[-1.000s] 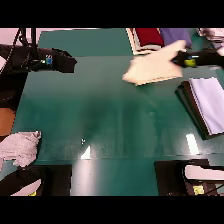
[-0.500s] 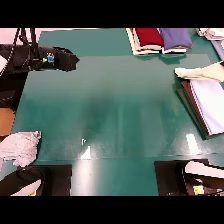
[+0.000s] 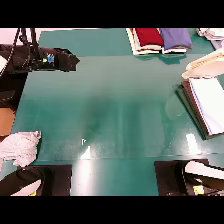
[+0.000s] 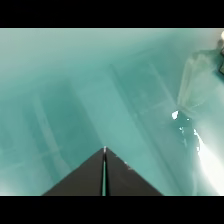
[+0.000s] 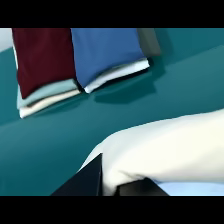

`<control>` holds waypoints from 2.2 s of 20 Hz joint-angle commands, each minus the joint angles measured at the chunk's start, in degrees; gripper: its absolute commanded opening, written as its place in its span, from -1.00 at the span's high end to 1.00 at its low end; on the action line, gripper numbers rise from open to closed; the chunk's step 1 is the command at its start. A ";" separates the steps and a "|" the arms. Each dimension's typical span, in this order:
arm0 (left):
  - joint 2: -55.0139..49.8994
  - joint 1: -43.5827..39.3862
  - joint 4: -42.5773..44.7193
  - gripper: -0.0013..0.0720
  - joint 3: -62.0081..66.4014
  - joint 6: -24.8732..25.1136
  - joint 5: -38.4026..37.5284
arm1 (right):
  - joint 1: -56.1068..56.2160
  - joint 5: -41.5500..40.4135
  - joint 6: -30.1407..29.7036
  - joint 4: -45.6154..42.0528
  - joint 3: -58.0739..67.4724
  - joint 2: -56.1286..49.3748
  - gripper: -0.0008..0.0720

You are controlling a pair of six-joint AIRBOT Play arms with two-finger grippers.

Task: Fold the shirts.

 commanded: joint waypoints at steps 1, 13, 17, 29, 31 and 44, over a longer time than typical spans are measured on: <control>-0.02 -0.02 0.02 0.90 0.00 0.24 -0.37 | -0.50 5.62 0.09 -7.65 1.81 1.66 0.93; -0.02 -0.02 0.04 0.90 0.00 2.14 -0.72 | -16.68 5.86 -4.02 -23.85 -29.88 19.30 0.89; -0.02 -0.02 0.02 0.90 0.00 3.23 -0.68 | -21.38 5.55 -3.78 -22.82 -33.79 21.18 -0.43; 0.00 -0.02 0.55 0.90 0.00 3.58 -0.81 | 19.34 0.46 -3.80 5.38 -33.77 19.85 -0.42; 0.00 -0.02 0.52 0.90 0.00 3.56 -0.96 | 28.68 -2.64 -3.82 3.45 -33.77 18.10 -0.42; 0.00 -0.02 0.48 0.90 0.00 3.56 -0.13 | 43.45 -7.19 -3.85 -1.27 -33.77 16.31 0.92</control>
